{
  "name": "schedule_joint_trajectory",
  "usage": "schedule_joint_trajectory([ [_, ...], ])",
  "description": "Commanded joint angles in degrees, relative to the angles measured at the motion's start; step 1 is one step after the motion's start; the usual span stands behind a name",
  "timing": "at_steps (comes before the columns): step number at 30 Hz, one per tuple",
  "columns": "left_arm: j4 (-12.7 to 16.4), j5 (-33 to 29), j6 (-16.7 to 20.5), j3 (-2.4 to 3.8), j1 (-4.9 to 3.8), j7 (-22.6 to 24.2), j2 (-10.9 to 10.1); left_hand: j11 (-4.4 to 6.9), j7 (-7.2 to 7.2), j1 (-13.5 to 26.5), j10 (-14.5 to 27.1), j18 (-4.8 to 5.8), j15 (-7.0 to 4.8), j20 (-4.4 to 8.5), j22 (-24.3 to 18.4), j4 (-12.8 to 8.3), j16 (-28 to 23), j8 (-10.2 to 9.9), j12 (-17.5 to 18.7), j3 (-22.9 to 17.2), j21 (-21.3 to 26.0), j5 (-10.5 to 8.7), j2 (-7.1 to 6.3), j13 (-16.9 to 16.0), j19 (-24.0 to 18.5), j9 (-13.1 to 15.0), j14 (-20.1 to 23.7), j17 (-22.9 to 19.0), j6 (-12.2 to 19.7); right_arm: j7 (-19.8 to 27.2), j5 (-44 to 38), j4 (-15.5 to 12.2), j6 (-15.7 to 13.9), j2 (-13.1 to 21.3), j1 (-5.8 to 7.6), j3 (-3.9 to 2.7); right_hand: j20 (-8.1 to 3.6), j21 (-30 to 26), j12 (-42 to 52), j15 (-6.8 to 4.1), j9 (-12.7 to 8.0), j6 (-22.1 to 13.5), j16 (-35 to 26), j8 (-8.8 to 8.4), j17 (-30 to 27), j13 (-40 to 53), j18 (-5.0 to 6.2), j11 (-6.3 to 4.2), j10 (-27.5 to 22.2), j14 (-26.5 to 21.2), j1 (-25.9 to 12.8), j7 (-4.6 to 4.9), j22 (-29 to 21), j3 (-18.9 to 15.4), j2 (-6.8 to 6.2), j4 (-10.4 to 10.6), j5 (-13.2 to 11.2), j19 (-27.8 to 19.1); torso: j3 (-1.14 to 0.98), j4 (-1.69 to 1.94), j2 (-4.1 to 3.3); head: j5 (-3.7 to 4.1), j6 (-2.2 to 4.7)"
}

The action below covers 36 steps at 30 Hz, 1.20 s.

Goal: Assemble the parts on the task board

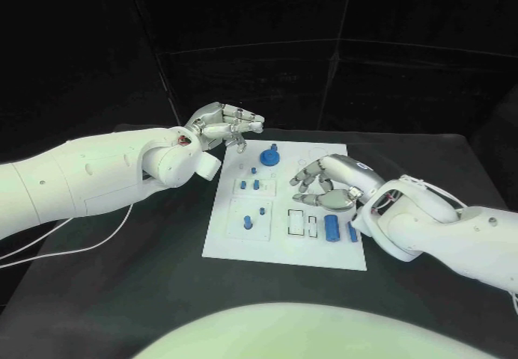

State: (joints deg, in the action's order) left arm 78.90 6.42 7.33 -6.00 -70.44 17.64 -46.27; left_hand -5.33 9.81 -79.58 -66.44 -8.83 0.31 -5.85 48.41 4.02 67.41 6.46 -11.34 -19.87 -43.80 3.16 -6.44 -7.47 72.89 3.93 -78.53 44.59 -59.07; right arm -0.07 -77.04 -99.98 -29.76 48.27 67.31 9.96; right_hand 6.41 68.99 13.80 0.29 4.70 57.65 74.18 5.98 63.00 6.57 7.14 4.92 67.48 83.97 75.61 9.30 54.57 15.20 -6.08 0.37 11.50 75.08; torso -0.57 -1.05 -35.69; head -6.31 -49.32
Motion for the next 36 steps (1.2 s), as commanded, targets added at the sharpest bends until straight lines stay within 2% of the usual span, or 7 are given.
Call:
schedule_joint_trajectory([
  [1, -0.19, -0.24, -0.48, -0.08, -0.03, 0.27, 0.14, 0.02, 0.01, 0.03, 0.45, -0.63, 0.07, -0.31, -0.01, -0.25, 0.05, 0.06, -0.22, 0.12, 0.13, -0.08, 0.37, -0.07, -0.14, -0.02, 0.39, -0.07, 0.36, 2.2, 11.93, -1.41, -1.73, 2.45, 0.31, 0.05, -1.28, 3.74, 4.79, -1.65, 0.69, 2.81, 2.39, 1.46, 3.45, 2.87, -1.29, -1.92, 5.48, 2.19, 0.03, -1.48, 5.68, -0.65, 0.47, 0.35, 1.17, 3.0, -0.02, -0.61, 0.54, 0.37, 0.21],
  [3, -0.37, -0.25, -0.53, -0.21, 0.02, 0.31, 0.32, 0.02, 0.01, 0.03, 0.45, -0.63, 0.07, -0.31, -0.01, -0.25, 0.05, 0.06, -0.22, 0.12, 0.13, -0.08, 0.37, -0.07, -0.14, -0.02, 0.39, -0.07, 0.36, 0.29, 12.9, -2.66, -0.98, 5.42, 0.55, 0.07, -2.62, 7.82, 14.1, -2.84, 1.43, 4.3, 4.08, 2.46, 5.7, 10.97, -2.54, -3.37, 9.67, 2.85, -1.44, -2.79, 12.03, -2.66, 0.18, 1.32, 1.28, 5.96, 0.02, -0.82, 0.73, 0.98, 0.37],
  [6, -0.48, -0.25, -0.6, -0.32, 0.08, 0.33, 0.57, 0.01, 0.02, 0.06, 0.45, -0.63, 0.08, -0.31, -0.03, -0.23, 0.04, 0.07, -0.23, 0.14, 0.15, -0.09, 0.37, -0.08, -0.14, -0.02, 0.4, -0.09, 0.36, -4.69, 12.55, -4.08, 0.95, 8.6, 0.68, 0.09, -3.42, 10.57, 34.46, -3.55, 2.82, 5.23, 6.1, 3.68, 8.56, 33.23, -3.37, -4.08, 11.35, 3.36, -4.73, -3.74, 16.27, -5.9, -0.03, 3.67, 1.59, 7.69, 0.08, -0.92, 0.87, 1.78, 0.52],
  [9, -0.54, -0.25, -0.65, -0.38, 0.13, 0.33, 0.67, -0.01, 0.03, 0.15, 0.45, -0.63, 0.09, -0.31, -0.05, -0.16, 0.05, 0.08, -0.25, 0.19, 0.19, -0.09, 0.39, -0.09, -0.15, -0.02, 0.4, -0.1, 0.36, -10.46, 10.26, -4.82, 2.91, 10.7, 0.72, 0.13, -3.68, 11.69, 43.3, -3.8, 4.97, 5.32, 7.49, 5.33, 10.68, 43.05, -3.69, -4.37, 10.23, 3.55, -7.97, -4.39, 18.07, -9.94, -0.5, 6.36, 1.55, 8.17, 0.09, -1.01, 0.94, 2.28, 0.58],
  [12, -0.58, -0.25, -0.67, -0.43, 0.17, 0.33, 0.68, -0.01, 0.03, 0.15, 0.45, -0.63, 0.09, -0.31, -0.05, -0.16, 0.05, 0.08, -0.25, 0.19, 0.19, -0.09, 0.39, -0.09, -0.15, -0.02, 0.4, -0.1, 0.36, -15.89, 7.95, -4.8, 4.31, 11.98, 0.7, 0.18, -3.65, 12.9, 52.23, -4.06, 10.17, 2.52, 9.08, 8.7, 13.09, 53.91, -4.0, -4.07, 7.29, 3.68, -7.5, -4.43, 19.99, -15.9, 0.49, 9.81, 0.58, 8.46, 0.06, -1.08, 0.89, 2.92, 0.58],
  [24, -0.48, -0.78, -0.8, -0.5, 0.28, 0.26, 0.64, -0.03, 0.05, 0.34, 0.47, -0.62, 0.11, -0.33, -0.02, 0.0, 0.07, 0.11, -0.29, 0.28, 0.18, -0.09, 0.48, -0.11, -0.12, -0.01, 0.4, -0.09, 0.36, -24.52, 2.15, -3.22, 7.17, 9.92, -1.31, 0.33, -2.99, 13.78, 53.75, -3.02, 15.71, -2.48, 10.51, 11.35, 15.61, 57.78, -4.18, -3.52, 6.11, 3.95, -7.78, -3.45, 21.49, -22.46, 1.51, 15.85, 1.16, 8.68, 0.11, -0.89, 0.94, 4.57, 0.68],
  [36, -0.27, -1.3, -0.88, -0.51, 0.3, 0.24, 0.58, -0.03, 0.05, 0.4, 0.49, -0.63, 0.11, -0.34, -0.1, 0.06, 0.08, 0.12, -0.3, 0.29, 0.27, -0.08, 0.55, -0.12, -0.15, -0.01, 0.41, -0.1, 0.37, -27.32, 0.34, -1.39, 9.17, 6.37, -3.11, 0.34, -2.97, 13.98, 56.6, -3.1, 17.73, -2.84, 10.75, 12.85, 15.98, 61.44, -4.23, -3.68, 8.01, 4.01, -8.11, -3.67, 21.85, -23.96, 2.37, 16.22, 1.63, 8.74, 0.09, -0.76, 0.82, 4.68, 0.52],
])
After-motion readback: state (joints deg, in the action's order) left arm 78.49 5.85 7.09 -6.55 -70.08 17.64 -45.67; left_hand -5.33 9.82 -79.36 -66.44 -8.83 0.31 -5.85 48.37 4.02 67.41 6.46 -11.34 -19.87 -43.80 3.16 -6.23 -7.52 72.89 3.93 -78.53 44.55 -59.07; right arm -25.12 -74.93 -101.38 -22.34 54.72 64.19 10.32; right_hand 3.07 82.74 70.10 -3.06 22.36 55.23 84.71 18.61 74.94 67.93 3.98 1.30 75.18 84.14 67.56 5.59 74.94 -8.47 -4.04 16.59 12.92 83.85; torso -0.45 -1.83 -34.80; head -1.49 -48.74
